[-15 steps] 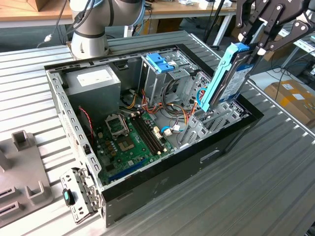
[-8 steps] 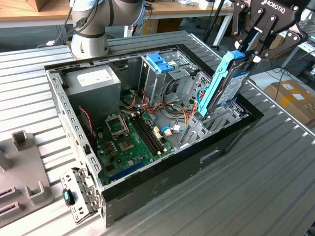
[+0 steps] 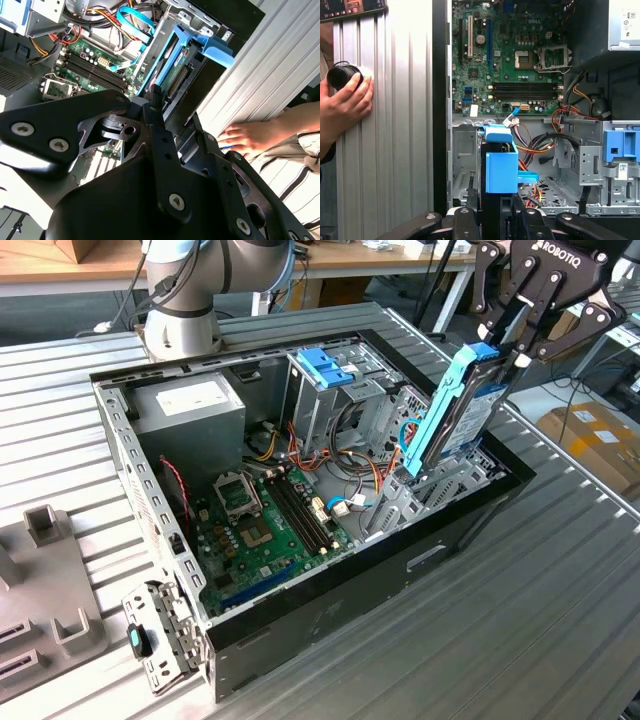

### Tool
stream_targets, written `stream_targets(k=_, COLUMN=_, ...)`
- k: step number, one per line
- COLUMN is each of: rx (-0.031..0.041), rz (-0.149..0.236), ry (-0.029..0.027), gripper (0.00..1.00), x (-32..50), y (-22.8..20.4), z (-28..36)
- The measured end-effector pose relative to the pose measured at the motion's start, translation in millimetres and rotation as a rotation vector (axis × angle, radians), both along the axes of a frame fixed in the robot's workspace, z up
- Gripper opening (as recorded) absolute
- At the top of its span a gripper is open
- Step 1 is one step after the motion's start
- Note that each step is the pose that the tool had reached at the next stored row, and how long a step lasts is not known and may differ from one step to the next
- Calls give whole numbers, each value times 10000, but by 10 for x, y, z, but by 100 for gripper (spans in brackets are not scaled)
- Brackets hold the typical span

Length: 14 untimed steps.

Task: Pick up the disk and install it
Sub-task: 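Insert the disk into the insertion slot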

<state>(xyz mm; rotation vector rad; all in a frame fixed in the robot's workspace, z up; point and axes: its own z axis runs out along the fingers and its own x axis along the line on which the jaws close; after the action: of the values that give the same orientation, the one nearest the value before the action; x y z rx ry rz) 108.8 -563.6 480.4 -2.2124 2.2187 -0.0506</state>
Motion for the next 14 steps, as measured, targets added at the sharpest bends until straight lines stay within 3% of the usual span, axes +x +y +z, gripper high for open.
stream_targets(k=10, rx=0, rz=2, ry=0, gripper=35, x=19, y=0, z=-3)
stream_targets(k=14, rx=1, rz=0, ry=0, gripper=35, x=22, y=0, z=-47)
